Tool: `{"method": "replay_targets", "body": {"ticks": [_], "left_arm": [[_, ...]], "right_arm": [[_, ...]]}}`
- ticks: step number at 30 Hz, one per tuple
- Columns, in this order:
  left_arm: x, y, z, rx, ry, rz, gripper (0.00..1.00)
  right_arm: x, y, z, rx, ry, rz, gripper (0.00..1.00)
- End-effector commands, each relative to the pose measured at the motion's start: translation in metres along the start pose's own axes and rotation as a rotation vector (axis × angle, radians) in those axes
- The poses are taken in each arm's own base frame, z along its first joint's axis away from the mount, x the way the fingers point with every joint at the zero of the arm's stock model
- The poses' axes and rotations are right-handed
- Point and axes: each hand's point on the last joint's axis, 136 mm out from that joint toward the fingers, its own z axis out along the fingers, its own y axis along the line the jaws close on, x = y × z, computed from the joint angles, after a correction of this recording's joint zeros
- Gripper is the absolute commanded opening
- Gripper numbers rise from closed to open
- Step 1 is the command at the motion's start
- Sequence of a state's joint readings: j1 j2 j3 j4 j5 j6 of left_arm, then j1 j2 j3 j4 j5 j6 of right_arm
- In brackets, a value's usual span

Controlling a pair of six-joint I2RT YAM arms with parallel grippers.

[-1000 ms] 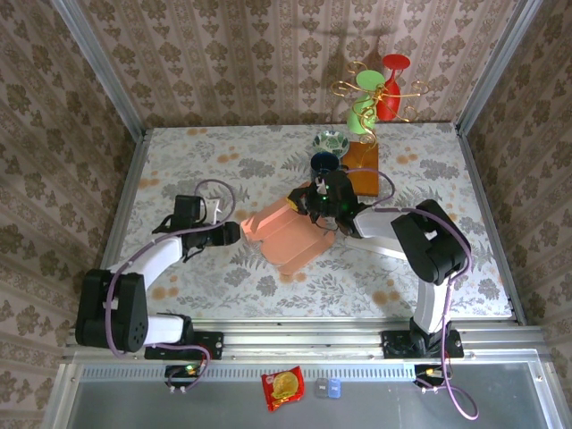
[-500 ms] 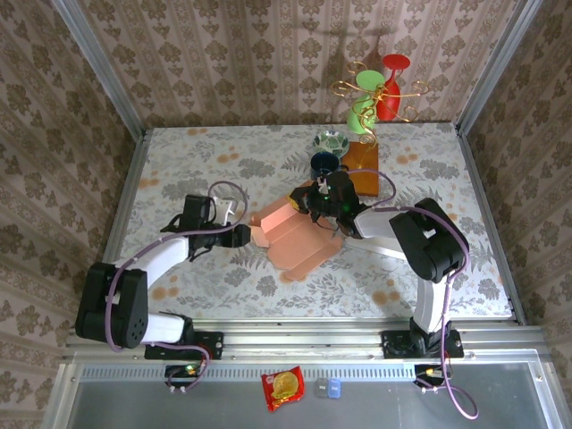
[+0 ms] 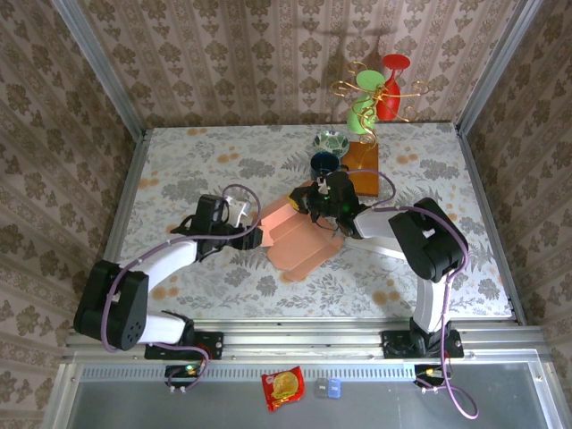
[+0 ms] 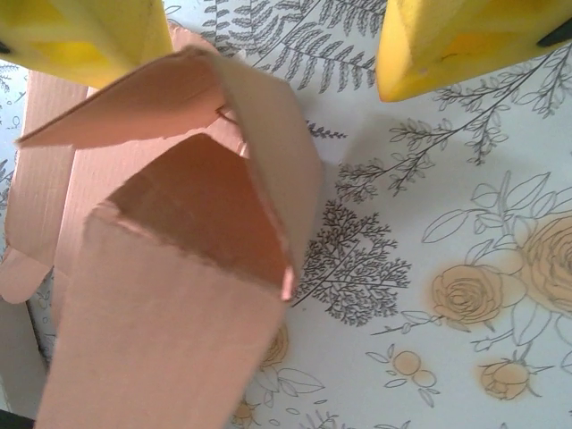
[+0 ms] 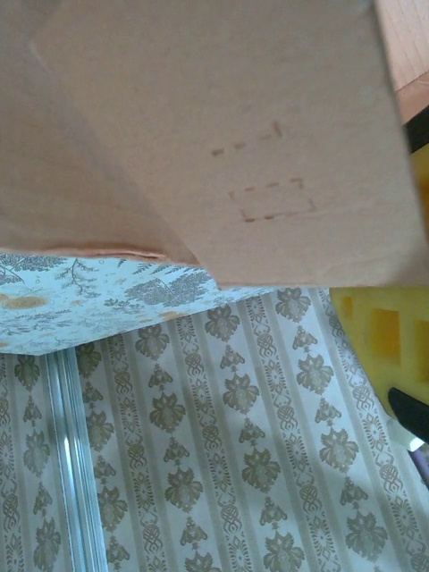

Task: Fold the paper box

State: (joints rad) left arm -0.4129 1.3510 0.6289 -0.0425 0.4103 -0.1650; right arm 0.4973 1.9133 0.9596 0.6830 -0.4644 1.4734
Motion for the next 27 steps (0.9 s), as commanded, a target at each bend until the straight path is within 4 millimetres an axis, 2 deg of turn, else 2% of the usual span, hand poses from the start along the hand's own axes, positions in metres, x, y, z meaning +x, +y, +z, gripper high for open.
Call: {"method": "replay_targets", "body": {"ticks": [1,5,6,13,23,27], "left_arm": [[-0.006,-0.002,0.002,-0.029,-0.041,0.01,0.61],[-0.004,0.002,0.007,-0.046,-0.045,-0.003,0.6],[-0.002,-0.006,0.011,-0.031,-0.037,0.014,0.6],[-0.001,-0.015,0.016,-0.05,-0.065,0.029,0.49],[0.003,-0.016,0.025,-0.092,-0.08,0.015,0.38],[0.003,-0.012,0.029,-0.125,-0.083,-0.004,0.37]], "right_arm": [[0.001,-0.015,0.001,0.02,-0.003,0.021,0.0],[0.001,-0.016,0.001,-0.002,-0.011,0.031,0.0],[0.001,-0.016,0.001,-0.003,-0.012,0.031,0.0],[0.002,-0.019,-0.003,-0.04,-0.046,0.041,0.0],[0.007,-0.026,-0.002,-0.051,-0.057,0.052,0.0],[0.011,-0.026,-0.001,-0.054,-0.053,0.053,0.0]]}}
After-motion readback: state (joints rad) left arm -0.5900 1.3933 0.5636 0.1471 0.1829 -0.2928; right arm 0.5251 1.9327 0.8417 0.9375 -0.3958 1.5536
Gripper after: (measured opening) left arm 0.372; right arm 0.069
